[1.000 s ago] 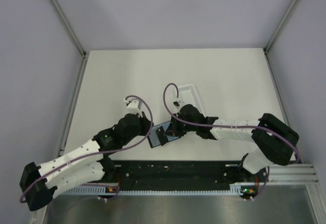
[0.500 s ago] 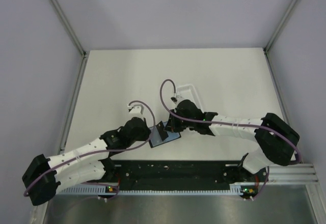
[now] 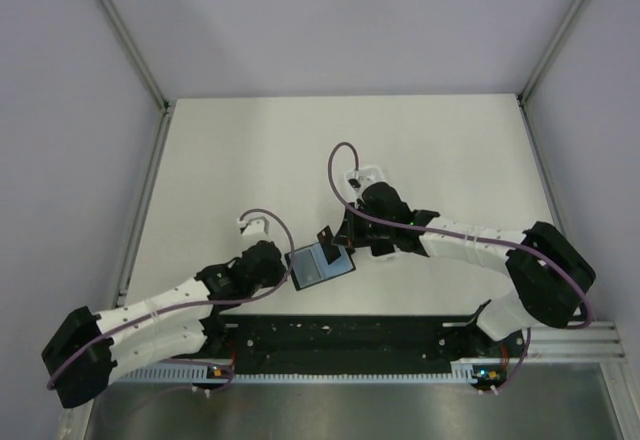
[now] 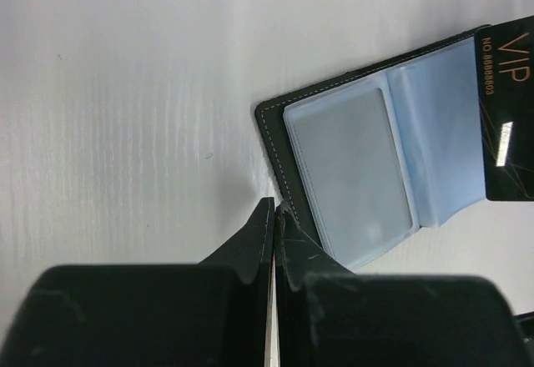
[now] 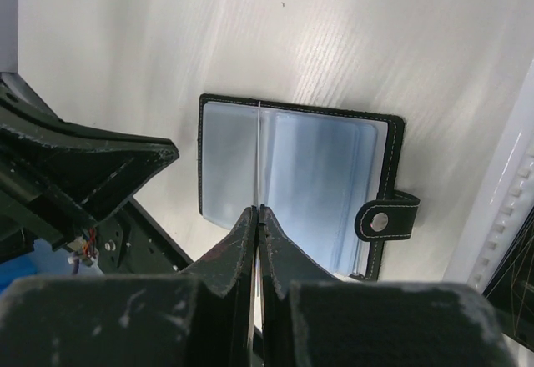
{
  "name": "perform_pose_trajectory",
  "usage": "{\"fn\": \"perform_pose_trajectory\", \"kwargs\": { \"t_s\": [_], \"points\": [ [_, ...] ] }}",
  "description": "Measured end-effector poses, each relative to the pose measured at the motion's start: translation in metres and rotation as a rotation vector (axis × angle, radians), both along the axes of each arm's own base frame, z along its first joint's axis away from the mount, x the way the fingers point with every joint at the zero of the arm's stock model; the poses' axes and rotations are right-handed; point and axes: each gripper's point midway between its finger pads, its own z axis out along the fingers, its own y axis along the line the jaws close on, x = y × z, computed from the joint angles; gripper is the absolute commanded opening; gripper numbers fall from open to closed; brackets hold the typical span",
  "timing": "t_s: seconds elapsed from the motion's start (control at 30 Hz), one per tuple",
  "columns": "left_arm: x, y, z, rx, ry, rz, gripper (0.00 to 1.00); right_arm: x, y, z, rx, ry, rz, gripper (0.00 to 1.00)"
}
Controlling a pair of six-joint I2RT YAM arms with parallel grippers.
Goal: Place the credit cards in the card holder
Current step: Insert the credit card into the card holder.
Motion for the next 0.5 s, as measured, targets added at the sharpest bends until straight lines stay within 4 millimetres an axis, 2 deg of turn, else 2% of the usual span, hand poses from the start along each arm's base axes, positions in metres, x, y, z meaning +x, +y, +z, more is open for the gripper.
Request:
{"fn": "perform_pose_trajectory", "kwargs": {
  "t_s": [0.2,0.5],
  "points": [
    [-0.001,0.006,-0.019,0.051,0.059,0.033,0.0,-0.004,0.002,0.003,0.013,0.005,0.022,0.0],
    [0.029,-0.009,-0.02,0.014,0.029,0.07,0.0,-0.006,-0.007,-0.003,0.004,0.023,0.013,0.0]
  ]
}}
